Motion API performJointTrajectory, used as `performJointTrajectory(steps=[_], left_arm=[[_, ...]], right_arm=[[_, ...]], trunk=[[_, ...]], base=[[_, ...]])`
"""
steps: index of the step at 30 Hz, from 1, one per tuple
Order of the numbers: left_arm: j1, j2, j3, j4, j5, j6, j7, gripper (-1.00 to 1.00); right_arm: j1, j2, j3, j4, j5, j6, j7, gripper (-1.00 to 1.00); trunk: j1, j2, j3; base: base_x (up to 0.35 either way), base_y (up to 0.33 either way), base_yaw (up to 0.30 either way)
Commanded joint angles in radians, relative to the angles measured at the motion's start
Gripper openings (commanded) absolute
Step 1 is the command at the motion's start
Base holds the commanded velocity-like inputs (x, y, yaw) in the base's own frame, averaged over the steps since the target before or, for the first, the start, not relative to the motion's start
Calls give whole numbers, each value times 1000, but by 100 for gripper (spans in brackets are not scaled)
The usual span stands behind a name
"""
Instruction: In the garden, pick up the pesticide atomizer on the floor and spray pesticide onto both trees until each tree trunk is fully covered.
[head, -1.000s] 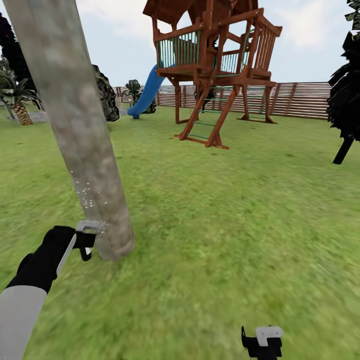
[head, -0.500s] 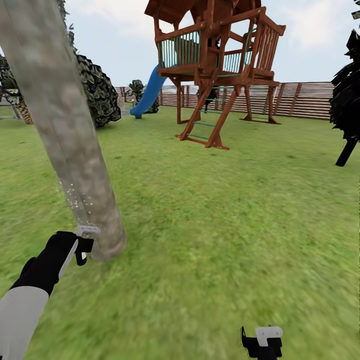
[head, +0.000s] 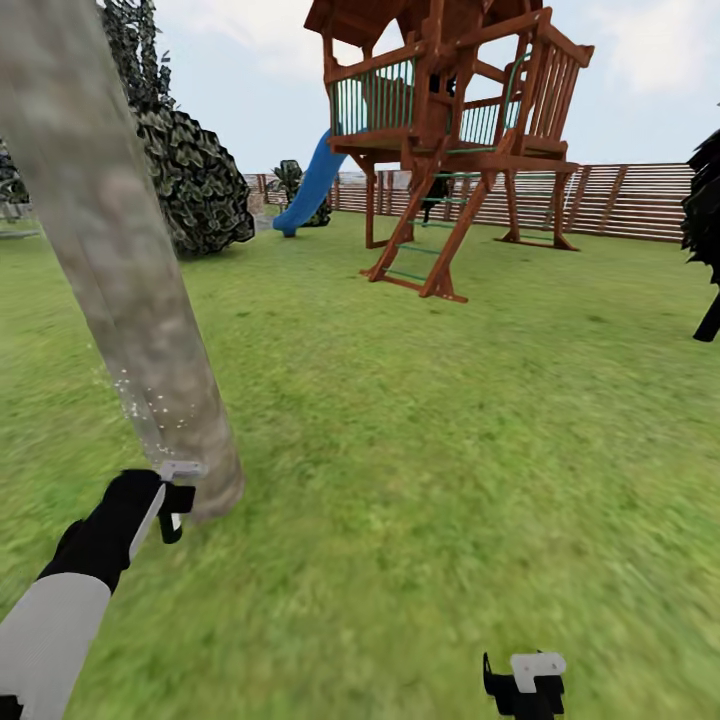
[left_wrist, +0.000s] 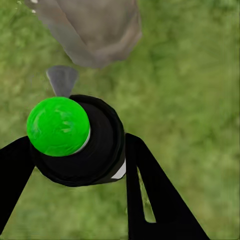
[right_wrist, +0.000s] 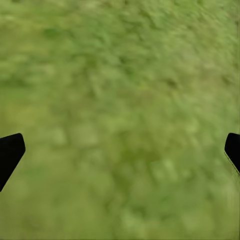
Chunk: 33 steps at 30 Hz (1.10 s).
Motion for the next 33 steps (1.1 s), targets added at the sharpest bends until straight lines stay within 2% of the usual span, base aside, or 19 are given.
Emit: performJointTrajectory(steps=[1,4,7,9,11,17,23,25,27,33], left_arm=[[0,-7,0,-1,-9,0,20,-100],[0,-4,8,-2,-8,0,46,-100],[0,23,56,3,-9,-1,47,-100],[0,39,72,11,-10,-20,47,-100],[1,36,71,34,-10,-72,48,-100],[0,9,70,40,-10,-84,51,-100],[1,10,68,61,-10,-85,49,-100],[1,23,74,115,-11,-88,48,-100],[1,37,72,130,-11,-89,47,-100],[1,23,57,132,-8,-89,49,-100]], right_arm=[[0,0,0,0,0,0,0,100],[0,0,0,0,0,0,0,100],[0,0,0,0,0,0,0,100],[0,0,0,0,0,0,0,100],[0,0,0,0,0,0,0,100],[0,0,-1,0,0,0,0,100],[0,0,0,0,0,0,0,100],[0,0,0,0,0,0,0,100],[0,0,0,0,0,0,0,100],[0,0,0,1,1,0,0,100]], trunk=[[0,0,0],[0,0,0],[0,0,0],[0,0,0],[0,0,0],[0,0,0],[0,0,0],[0,0,0],[0,0,0],[0,0,0]], base=[[262,-170,2],[226,-141,1],[37,-21,0],[6,-3,0],[1,-1,106],[138,-91,166],[95,-233,11],[2,-272,189],[0,-273,262],[0,-273,63]])
